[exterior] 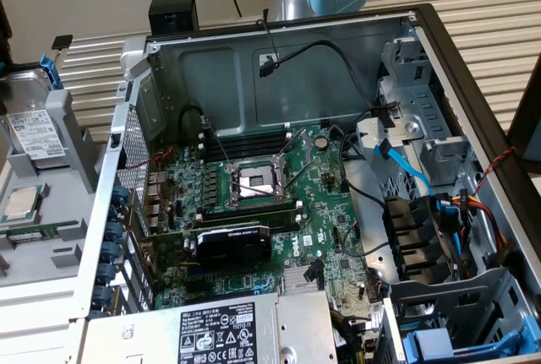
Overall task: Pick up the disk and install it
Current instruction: 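Pick up the disk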
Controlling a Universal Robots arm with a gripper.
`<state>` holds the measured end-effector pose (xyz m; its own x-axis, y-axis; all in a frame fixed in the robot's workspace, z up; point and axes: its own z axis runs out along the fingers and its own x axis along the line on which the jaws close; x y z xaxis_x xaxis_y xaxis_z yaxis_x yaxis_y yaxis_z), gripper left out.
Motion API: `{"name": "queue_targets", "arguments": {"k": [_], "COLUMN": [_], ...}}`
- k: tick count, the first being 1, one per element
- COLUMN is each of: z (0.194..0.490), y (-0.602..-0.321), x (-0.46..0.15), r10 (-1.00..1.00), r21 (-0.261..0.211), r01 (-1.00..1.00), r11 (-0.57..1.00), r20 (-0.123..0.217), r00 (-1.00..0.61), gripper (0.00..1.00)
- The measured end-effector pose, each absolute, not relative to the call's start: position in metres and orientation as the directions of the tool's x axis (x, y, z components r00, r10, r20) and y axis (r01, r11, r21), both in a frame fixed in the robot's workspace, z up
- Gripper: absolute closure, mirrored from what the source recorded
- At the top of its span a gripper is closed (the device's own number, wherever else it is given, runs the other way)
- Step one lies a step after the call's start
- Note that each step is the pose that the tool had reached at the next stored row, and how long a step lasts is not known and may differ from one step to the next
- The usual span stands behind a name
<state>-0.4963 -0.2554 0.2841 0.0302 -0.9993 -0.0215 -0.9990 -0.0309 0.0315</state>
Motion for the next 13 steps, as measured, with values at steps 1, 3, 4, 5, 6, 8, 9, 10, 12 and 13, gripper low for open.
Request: {"name": "queue_targets", "arguments": {"k": [1,3,4,5,6,8,9,10,12,13], "z": [0.2841,0.2841,0.2841,0.2840,0.2840,0.2839,0.2838,0.2837,0.2834,0.2833], "y": [-0.2554,-0.2554,-0.2554,-0.2554,-0.2554,-0.2554,-0.2554,-0.2555,-0.2555,-0.2555], "x": [-0.4963,-0.4963,-0.4963,-0.4963,-0.4964,-0.4964,-0.4963,-0.4963,-0.4963,-0.4963], "r10": [-0.999,-0.999,-0.999,-0.999,-0.999,-0.999,-0.999,-0.999,-0.999,-1.000], "r21": [0.031,0.032,0.031,0.032,0.032,0.032,0.032,0.032,0.032,0.032], "r01": [-0.999,-0.999,-0.999,-0.999,-0.999,-0.999,-0.999,-0.999,-0.999,-0.999], "r11": [-0.031,-0.031,-0.031,-0.031,-0.031,-0.031,-0.031,-0.030,-0.030,-0.029], "r20": [-0.022,-0.022,-0.021,-0.021,-0.021,-0.021,-0.021,-0.020,-0.014,-0.011], "r00": [0.030,0.030,0.030,0.030,0.030,0.030,0.030,0.030,0.029,0.029], "gripper": [0.32,0.32,0.34,0.34,0.41,0.41,0.41,0.41,0.41,0.41]}}
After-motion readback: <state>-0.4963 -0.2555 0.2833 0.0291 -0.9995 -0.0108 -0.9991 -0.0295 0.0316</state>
